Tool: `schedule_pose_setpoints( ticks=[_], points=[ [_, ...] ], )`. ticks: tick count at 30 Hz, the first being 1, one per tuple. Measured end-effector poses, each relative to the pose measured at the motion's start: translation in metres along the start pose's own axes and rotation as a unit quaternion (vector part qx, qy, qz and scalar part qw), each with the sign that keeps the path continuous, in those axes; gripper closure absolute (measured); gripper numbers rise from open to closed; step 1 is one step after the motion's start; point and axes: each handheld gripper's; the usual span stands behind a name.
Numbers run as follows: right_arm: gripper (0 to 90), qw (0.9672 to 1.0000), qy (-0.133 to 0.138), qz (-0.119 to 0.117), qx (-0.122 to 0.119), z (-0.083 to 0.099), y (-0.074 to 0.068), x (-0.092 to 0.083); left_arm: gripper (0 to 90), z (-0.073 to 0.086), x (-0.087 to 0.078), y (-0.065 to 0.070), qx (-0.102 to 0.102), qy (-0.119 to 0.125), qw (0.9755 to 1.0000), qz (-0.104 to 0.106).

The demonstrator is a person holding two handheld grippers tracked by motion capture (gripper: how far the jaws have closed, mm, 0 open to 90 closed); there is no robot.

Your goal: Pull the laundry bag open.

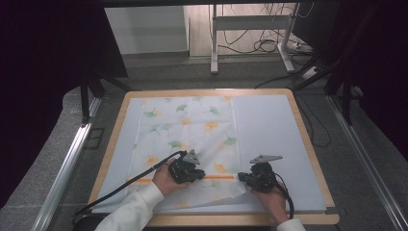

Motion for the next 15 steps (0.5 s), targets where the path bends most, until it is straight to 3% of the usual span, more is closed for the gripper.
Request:
schedule_pose_setpoints(
  ticks=[15],
  points=[
    [89.9,1.0000,0.000,0.000,-0.002,0.0002,-0.0002,0.0000,85.6,0.0107,-0.0082,-0.0033,-0.006,-0.002,0.9999,-0.011]
  ],
)
Point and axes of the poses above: each handheld gripper's, and its own axes: x roughly forward along the jaws, z roughly out of its underside, y roughly to its right, and after that the axes turned 14 degrees about -z, right-handed
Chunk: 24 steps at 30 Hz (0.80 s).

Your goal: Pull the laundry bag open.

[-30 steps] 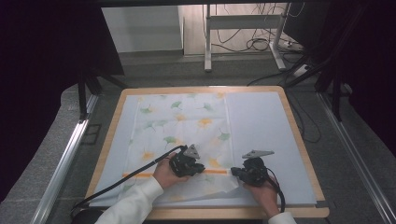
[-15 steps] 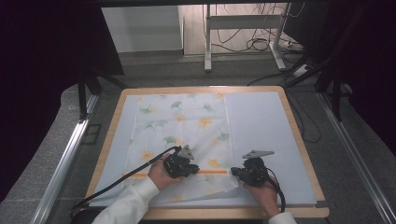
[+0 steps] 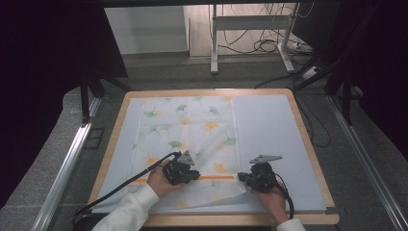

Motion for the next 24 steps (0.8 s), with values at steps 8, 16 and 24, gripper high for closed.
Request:
schedule_pose_setpoints(
  ticks=[8,16,24],
  points=[
    [90.0,1.0000,-0.001,0.002,-0.001,0.000,-0.001,0.000,85.5,0.006,-0.004,-0.003,-0.007,0.000,1.0000,-0.002],
    [90.0,1.0000,0.000,0.001,-0.001,0.000,0.000,0.000,85.5,0.010,-0.007,-0.005,-0.006,-0.004,1.0000,-0.007],
    [89.9,1.0000,0.001,0.000,-0.001,0.000,0.000,0.000,85.4,0.013,-0.010,-0.008,-0.011,-0.005,0.9999,-0.010]
  ],
)
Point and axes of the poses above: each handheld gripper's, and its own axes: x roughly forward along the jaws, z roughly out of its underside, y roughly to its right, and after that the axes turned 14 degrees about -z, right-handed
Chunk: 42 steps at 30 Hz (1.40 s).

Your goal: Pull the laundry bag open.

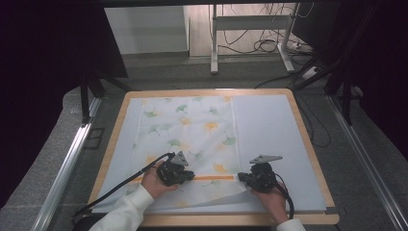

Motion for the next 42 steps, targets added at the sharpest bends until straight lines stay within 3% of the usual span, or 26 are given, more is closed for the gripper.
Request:
schedule_pose_setpoints(
  ticks=[42],
  points=[
    [89.9,1.0000,0.000,0.001,0.000,0.000,0.000,0.000,85.1,0.034,-0.024,-0.026,-0.028,-0.015,0.9992,-0.025]
  ],
)
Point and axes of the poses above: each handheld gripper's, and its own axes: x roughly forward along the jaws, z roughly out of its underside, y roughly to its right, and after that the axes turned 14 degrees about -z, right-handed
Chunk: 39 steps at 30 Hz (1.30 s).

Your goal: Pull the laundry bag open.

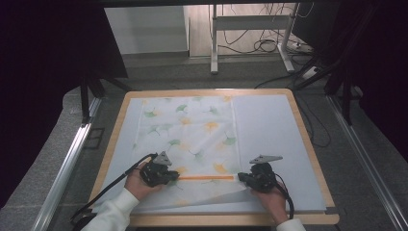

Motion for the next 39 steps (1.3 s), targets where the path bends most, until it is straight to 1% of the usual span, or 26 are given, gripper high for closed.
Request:
schedule_pose_setpoints(
  ticks=[12,15,24,32,33,36,37,39],
  points=[
    [89.9,1.0000,0.000,0.000,-0.001,0.000,0.000,0.000,85.0,0.014,-0.008,-0.012,-0.014,-0.003,0.9999,-0.004],
    [89.9,1.0000,0.000,0.000,-0.001,0.000,0.000,0.000,85.0,0.017,-0.010,-0.014,-0.015,-0.005,0.9998,-0.010],
    [89.9,1.0000,-0.001,0.000,-0.001,0.000,0.000,0.000,84.8,0.028,-0.017,-0.023,-0.029,-0.007,0.9995,-0.015],
    [89.9,1.0000,-0.001,0.000,-0.001,0.000,0.000,0.000,84.9,0.035,-0.022,-0.029,-0.039,-0.008,0.9990,-0.021],
    [89.9,1.0000,-0.001,0.000,-0.001,0.000,0.000,0.000,84.9,0.036,-0.022,-0.030,-0.043,-0.006,0.9989,-0.019],
    [89.9,1.0000,-0.001,0.001,-0.001,0.000,0.000,0.000,84.8,0.037,-0.023,-0.030,-0.043,-0.006,0.9988,-0.021],
    [89.9,1.0000,-0.001,0.001,-0.001,0.000,0.000,0.000,84.8,0.038,-0.024,-0.031,-0.040,-0.008,0.9989,-0.023],
    [89.9,1.0000,-0.002,0.001,-0.002,0.000,0.000,0.000,84.8,0.039,-0.024,-0.031,-0.044,-0.008,0.9987,-0.025]
  ],
)
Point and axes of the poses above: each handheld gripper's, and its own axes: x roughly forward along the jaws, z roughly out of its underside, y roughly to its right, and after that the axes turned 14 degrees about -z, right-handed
